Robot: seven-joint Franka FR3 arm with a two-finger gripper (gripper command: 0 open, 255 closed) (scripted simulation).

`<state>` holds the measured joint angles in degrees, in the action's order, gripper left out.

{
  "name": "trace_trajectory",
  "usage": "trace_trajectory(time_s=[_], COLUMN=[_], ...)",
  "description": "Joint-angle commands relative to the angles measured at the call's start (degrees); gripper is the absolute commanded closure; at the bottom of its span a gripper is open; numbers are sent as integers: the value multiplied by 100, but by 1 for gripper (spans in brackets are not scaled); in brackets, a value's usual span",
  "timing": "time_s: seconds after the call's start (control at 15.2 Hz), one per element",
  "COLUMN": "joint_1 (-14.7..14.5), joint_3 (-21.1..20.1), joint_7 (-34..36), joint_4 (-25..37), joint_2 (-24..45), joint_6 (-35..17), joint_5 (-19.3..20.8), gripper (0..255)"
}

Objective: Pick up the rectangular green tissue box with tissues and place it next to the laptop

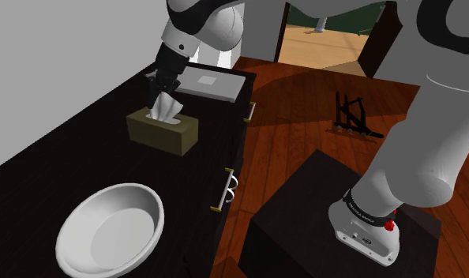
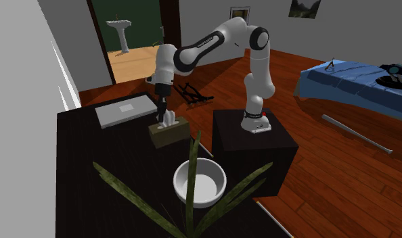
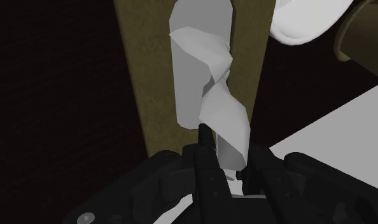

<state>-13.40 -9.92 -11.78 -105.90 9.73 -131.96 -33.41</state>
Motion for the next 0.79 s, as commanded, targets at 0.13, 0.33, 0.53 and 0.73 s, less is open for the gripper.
trace_trajectory(time_s=[0.13,0.33,0.53,0.73], joint_1=[2,7,12,18], joint_3=[19,33,46,58], joint_7=[169,285,400,513], joint_4=[179,332,497,676], joint_2=[-95,-147,-189,-220], joint_6=[244,428,614,803], joint_5=[101,170,236,299], gripper=[255,255,255,255])
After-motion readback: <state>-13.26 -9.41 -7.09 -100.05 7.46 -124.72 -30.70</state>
